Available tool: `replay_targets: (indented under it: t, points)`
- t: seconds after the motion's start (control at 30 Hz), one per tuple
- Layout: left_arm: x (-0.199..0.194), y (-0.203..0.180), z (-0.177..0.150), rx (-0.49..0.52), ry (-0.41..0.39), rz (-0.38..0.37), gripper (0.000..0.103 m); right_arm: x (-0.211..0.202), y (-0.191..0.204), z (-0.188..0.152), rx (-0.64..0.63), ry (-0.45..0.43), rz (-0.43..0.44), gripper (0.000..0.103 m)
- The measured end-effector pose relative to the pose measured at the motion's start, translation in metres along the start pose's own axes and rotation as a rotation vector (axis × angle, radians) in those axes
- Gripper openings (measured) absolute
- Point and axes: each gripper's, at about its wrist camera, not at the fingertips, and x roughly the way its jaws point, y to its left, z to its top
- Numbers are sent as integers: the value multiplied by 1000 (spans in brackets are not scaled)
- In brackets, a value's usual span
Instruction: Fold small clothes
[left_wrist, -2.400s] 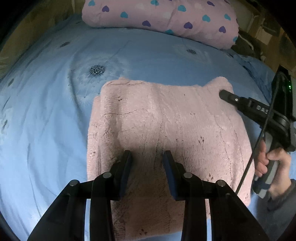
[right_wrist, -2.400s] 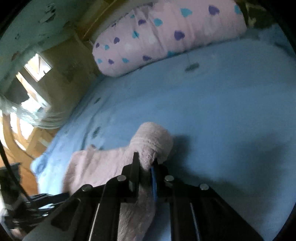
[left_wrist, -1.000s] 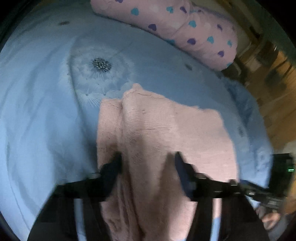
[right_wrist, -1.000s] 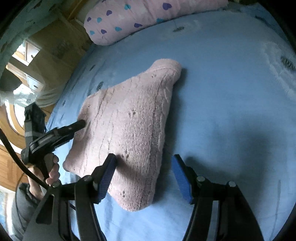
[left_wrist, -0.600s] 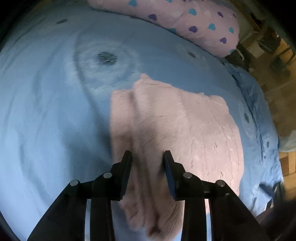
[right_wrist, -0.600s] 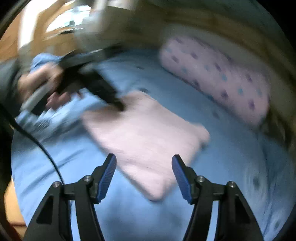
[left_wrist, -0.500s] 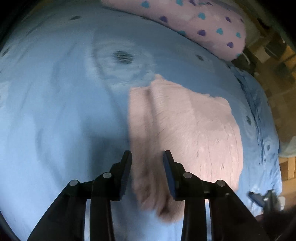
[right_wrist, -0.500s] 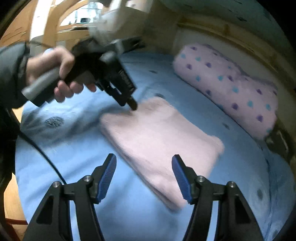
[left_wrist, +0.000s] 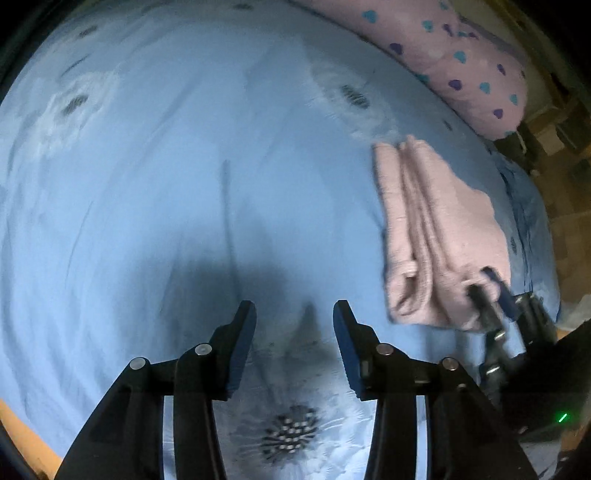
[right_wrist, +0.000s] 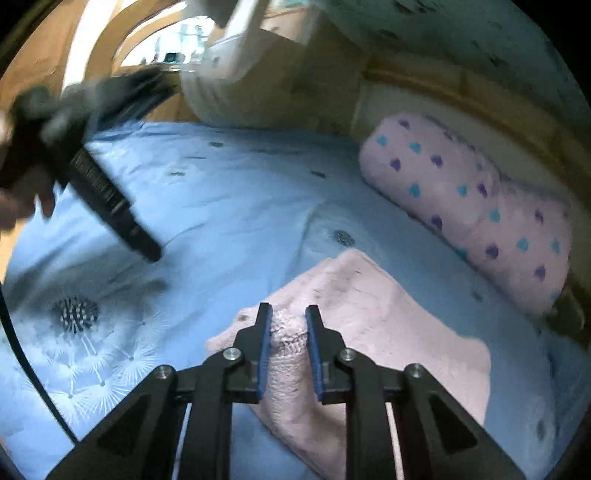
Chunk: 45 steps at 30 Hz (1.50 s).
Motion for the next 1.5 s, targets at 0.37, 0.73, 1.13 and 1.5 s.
replay_targets:
  t: [0.37, 0.73, 1.13, 1.5]
  points:
    - [5, -6, -1, -1, 17, -14, 37, 20, 18, 12, 36, 50, 91, 20]
    - [7, 2, 1, -46, 36, -41, 37, 65, -38, 51, 258, 185, -2, 53]
    - [7, 6, 3, -46, 35, -31, 37, 105, -51, 60, 363, 231, 1, 6]
    - [12, 8, 4, -47, 49, -20, 37, 140, -52, 67, 432, 319, 41, 14]
